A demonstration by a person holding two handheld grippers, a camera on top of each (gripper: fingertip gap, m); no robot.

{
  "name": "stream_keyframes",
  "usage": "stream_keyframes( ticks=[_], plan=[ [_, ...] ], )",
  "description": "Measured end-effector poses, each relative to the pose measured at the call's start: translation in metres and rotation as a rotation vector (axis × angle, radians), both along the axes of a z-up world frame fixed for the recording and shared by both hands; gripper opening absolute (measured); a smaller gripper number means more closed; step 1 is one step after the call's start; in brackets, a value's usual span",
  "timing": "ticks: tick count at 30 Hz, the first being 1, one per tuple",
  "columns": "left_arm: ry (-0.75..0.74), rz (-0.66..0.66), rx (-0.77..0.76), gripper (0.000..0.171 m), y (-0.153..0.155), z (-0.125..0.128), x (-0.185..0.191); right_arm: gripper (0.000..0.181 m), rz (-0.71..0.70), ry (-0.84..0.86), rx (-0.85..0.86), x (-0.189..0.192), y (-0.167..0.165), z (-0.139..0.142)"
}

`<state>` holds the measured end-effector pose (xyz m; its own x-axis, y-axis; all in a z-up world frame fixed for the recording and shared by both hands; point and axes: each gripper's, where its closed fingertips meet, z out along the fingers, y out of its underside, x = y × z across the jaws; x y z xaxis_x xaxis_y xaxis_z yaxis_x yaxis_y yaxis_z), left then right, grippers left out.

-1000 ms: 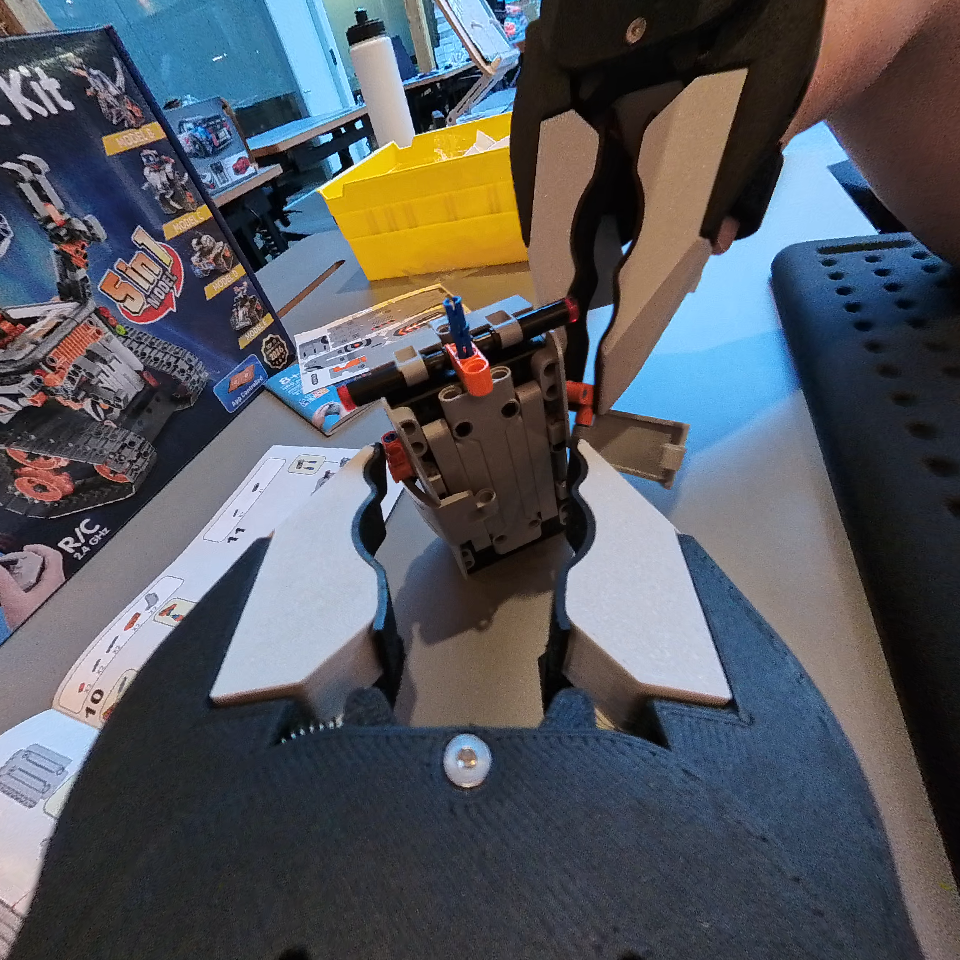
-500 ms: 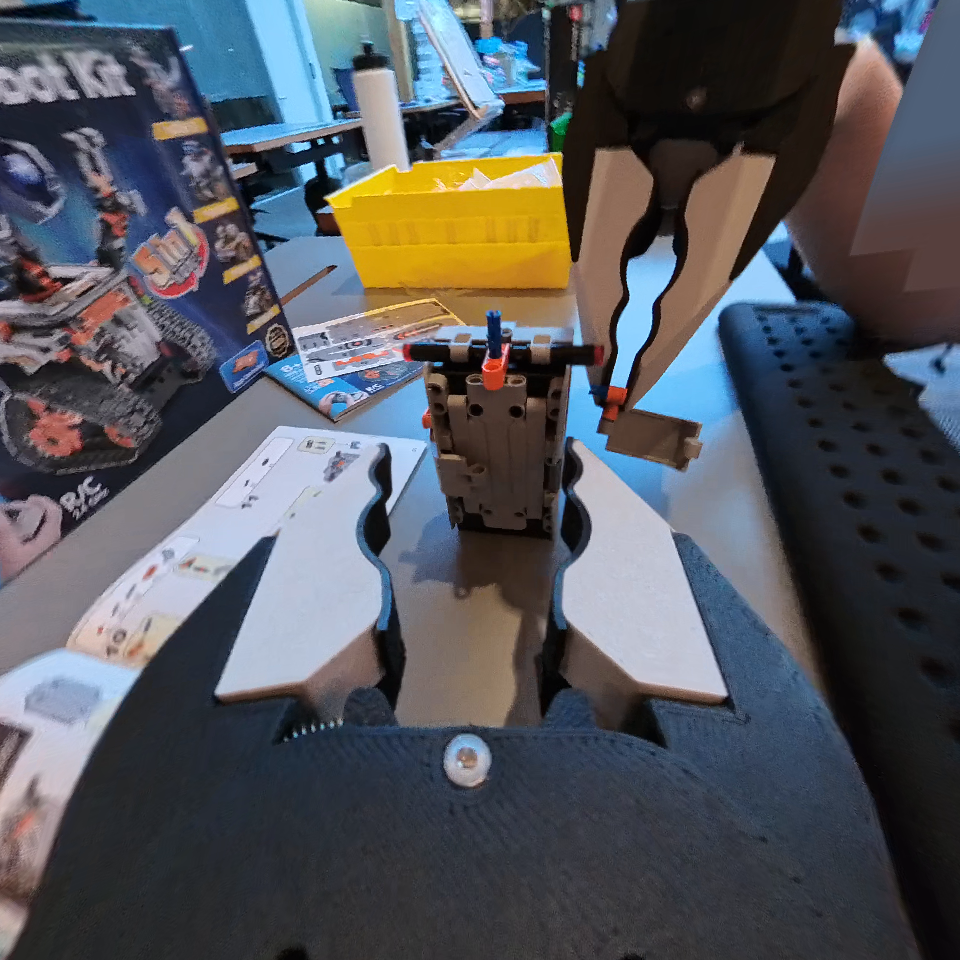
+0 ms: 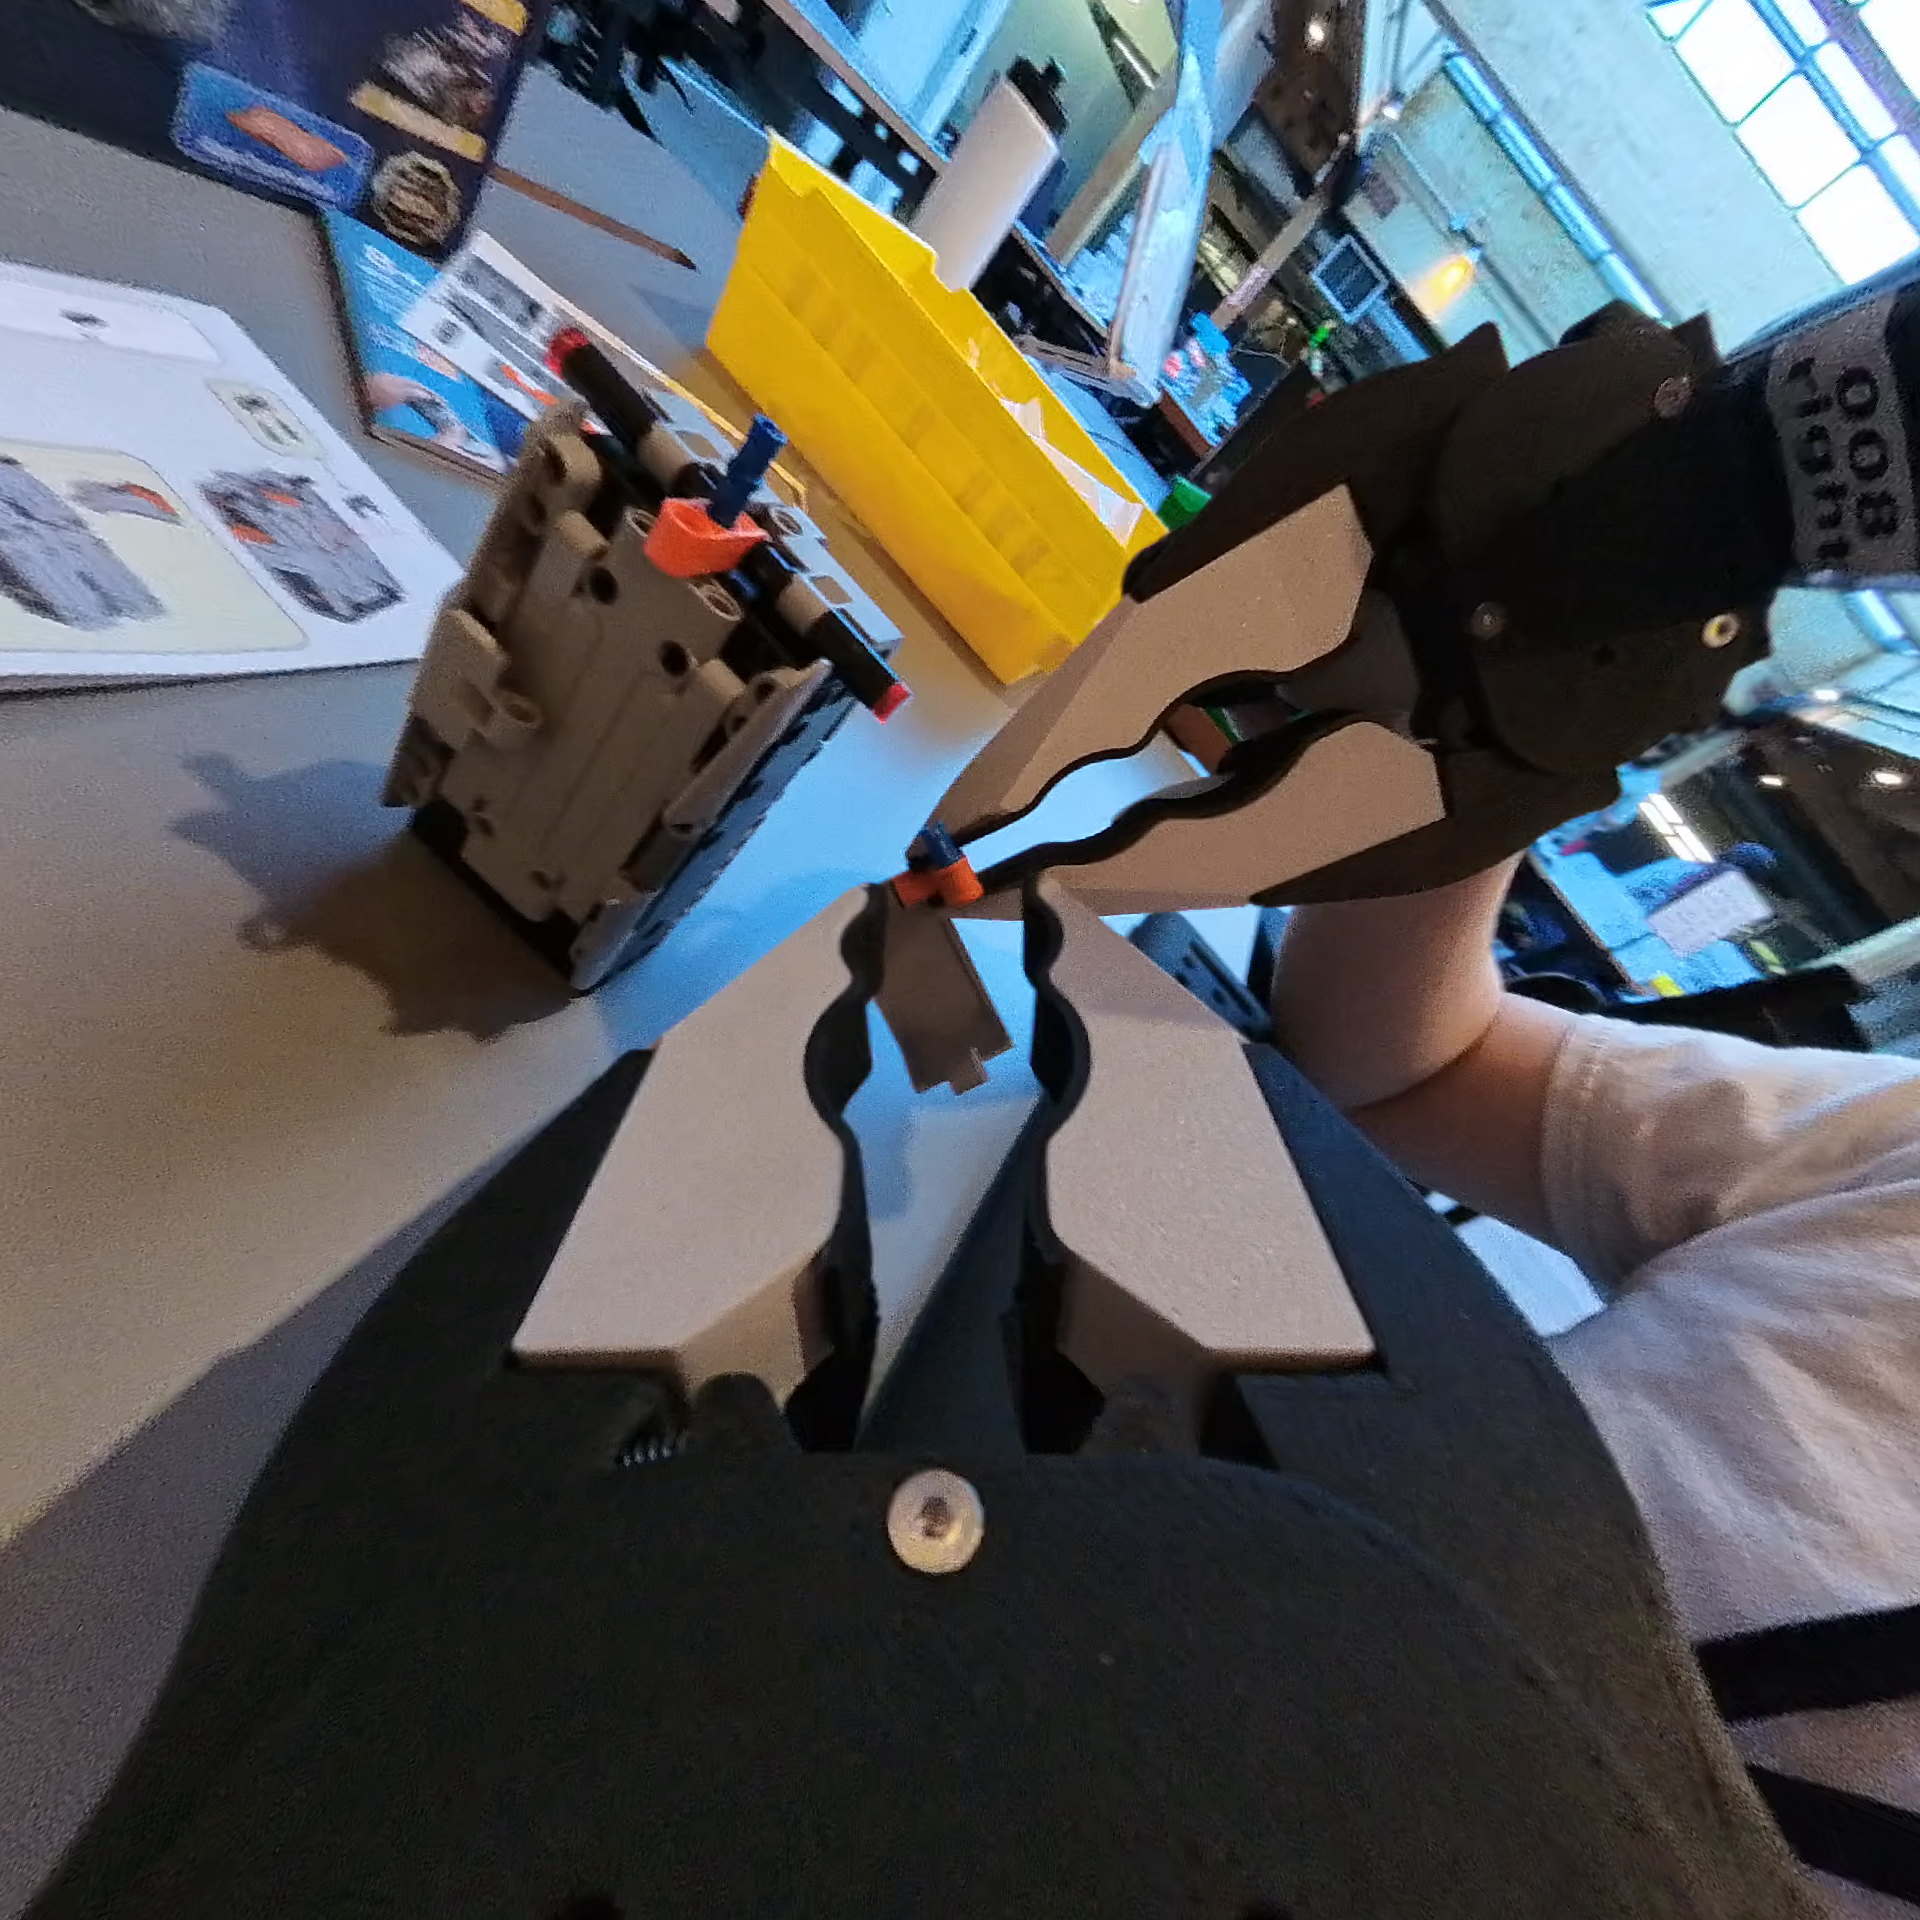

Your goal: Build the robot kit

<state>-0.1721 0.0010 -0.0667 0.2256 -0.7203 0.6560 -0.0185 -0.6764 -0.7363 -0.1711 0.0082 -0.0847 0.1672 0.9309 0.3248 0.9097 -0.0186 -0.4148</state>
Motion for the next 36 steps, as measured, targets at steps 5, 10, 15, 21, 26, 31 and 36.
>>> stream_keyframes(
  ticks=[5,10,15,21,26,31,36],
  plan=[
    [-0.058,-0.044,-0.11,0.012,-0.001,-0.005,0.014,0.008,0.025,-0.02,0.035,0.006,-0.004,-0.006],
    [-0.168,-0.076,-0.199,0.006,-0.003,0.001,0.013,0.008,0.094,0.181,0.017,0.005,-0.01,0.002],
    [-0.392,-0.127,-0.343,0.005,-0.004,0.023,0.006,0.024,0.22,0.76,0.014,0.005,-0.012,0.045],
    [-0.424,-0.104,-0.356,0.005,-0.002,0.028,0.006,0.025,0.248,1.162,-0.202,0.02,-0.018,0.07],
    [-0.428,-0.103,-0.351,0.005,-0.004,0.032,0.007,0.025,0.237,1.085,-0.161,0.007,-0.017,0.052],
    [-0.441,-0.1,-0.355,0.005,-0.004,0.032,0.005,0.007,0.22,1.072,-0.138,-0.001,-0.016,0.047],
    [-0.448,-0.093,-0.37,0.005,-0.003,0.027,0.001,0.007,0.195,1.062,-0.163,-0.005,-0.015,0.042]
  ],
)
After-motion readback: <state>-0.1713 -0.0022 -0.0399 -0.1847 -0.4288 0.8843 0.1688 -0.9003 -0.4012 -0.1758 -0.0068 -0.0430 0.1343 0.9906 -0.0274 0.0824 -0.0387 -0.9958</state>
